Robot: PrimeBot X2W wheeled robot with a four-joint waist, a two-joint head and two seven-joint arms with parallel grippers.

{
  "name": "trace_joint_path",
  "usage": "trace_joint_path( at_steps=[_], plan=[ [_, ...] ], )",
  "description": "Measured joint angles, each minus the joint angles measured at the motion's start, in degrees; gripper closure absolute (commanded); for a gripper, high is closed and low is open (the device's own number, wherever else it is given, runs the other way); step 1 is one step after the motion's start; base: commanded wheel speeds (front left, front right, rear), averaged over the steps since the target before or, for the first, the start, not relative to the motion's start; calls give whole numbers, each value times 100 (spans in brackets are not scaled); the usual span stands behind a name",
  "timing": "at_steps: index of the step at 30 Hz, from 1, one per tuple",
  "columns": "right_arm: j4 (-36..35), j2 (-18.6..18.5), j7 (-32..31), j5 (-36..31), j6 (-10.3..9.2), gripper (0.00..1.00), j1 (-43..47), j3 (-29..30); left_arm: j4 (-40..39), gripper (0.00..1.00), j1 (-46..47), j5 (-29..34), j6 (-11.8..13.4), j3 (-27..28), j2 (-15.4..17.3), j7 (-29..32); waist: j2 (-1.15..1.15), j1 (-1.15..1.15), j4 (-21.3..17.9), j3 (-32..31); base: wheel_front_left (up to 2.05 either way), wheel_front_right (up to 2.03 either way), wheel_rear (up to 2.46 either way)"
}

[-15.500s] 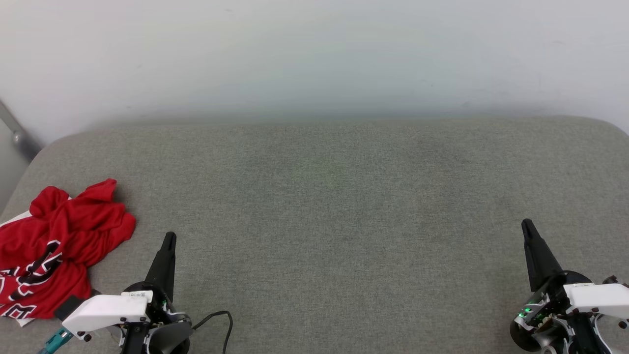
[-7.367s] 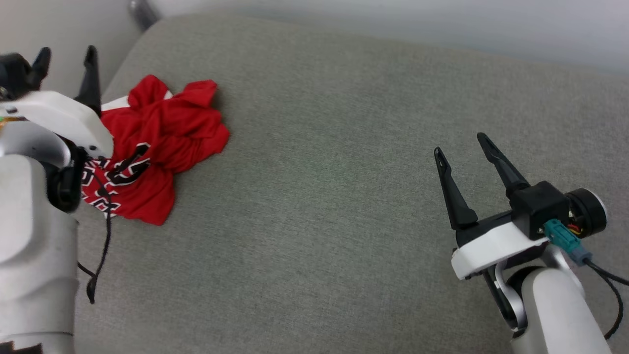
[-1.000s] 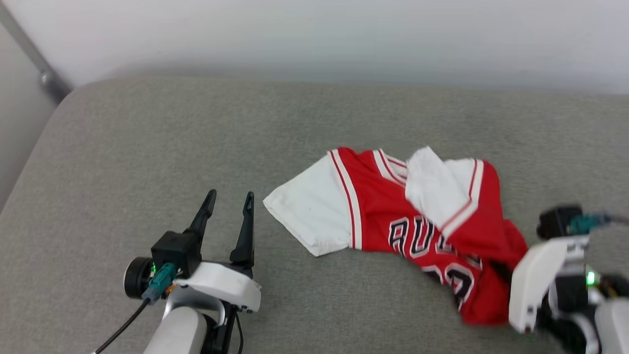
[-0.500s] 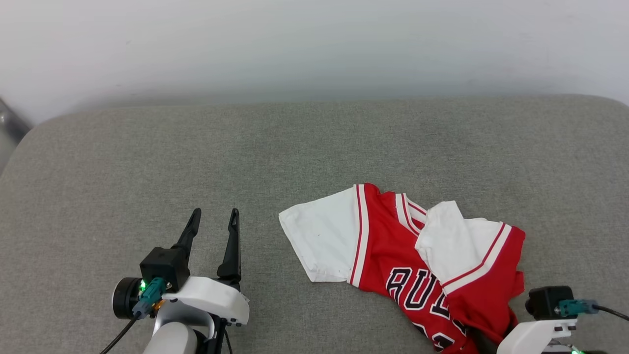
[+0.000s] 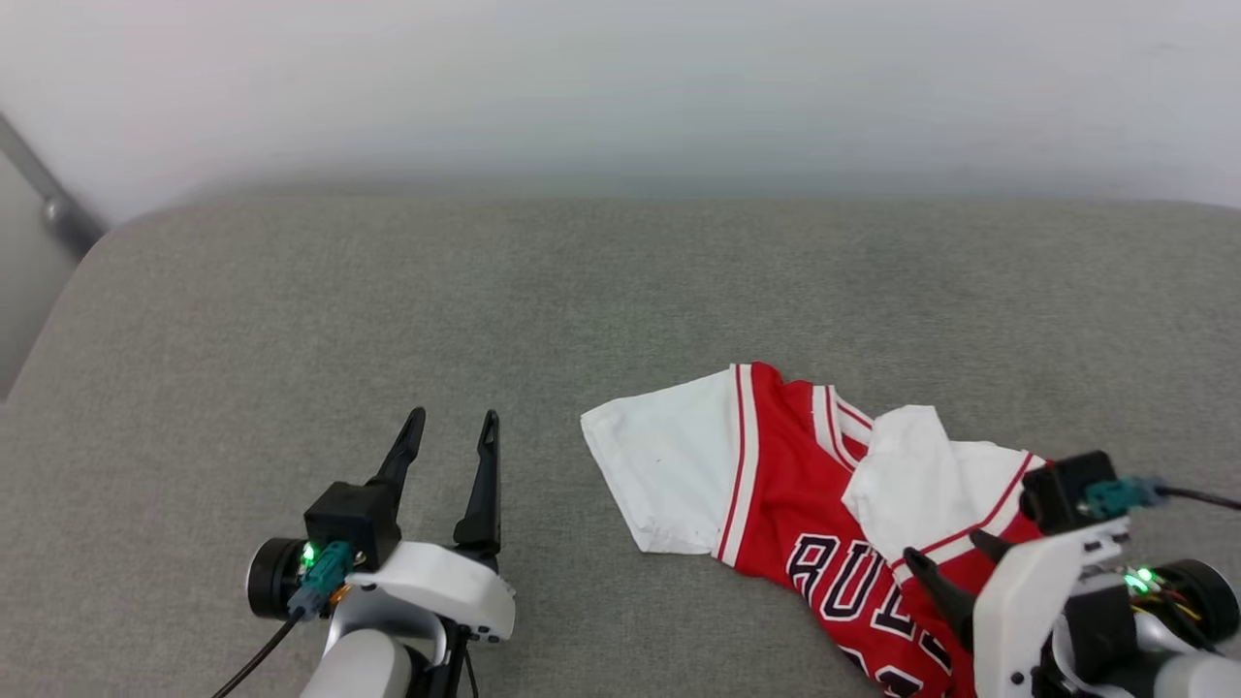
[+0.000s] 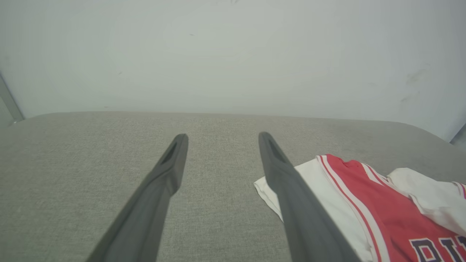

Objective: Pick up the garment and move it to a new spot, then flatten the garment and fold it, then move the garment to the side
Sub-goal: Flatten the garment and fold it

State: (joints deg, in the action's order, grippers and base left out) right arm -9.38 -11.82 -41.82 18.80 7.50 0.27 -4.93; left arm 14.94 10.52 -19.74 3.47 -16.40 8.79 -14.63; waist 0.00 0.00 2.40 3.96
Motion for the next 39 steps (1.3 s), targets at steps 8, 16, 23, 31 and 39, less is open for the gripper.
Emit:
trace_joint_path(
  at_steps=[8, 16, 23, 31, 39],
  plan=[
    [817, -400, -647, 213, 0, 0, -976, -708, -5, 0, 335, 51, -97, -148, -122, -13, 0, 0, 316, 399, 0, 0, 0],
    [1271, -554, -827, 309, 0, 53, -1410, -957, 23, 0, 495, 90, -131, -99, -199, -26, 0, 1, 545, 825, 0, 0, 0],
    [827, -730, -801, 268, 0, 100, -1421, -784, -29, 0, 501, 144, -137, 69, -189, -29, 0, 1, 432, 818, 0, 0, 0],
    [514, -225, -142, -88, 0, 100, -930, 1371, -41, 0, 334, 198, -147, 201, -187, -36, 0, 0, -4, 529, 0, 0, 0],
    [1393, 535, 388, -137, -1, 100, -68, 3174, -1, 0, 273, 219, -189, 211, -186, -36, 0, 0, -202, 425, 0, 0, 0]
  ],
)
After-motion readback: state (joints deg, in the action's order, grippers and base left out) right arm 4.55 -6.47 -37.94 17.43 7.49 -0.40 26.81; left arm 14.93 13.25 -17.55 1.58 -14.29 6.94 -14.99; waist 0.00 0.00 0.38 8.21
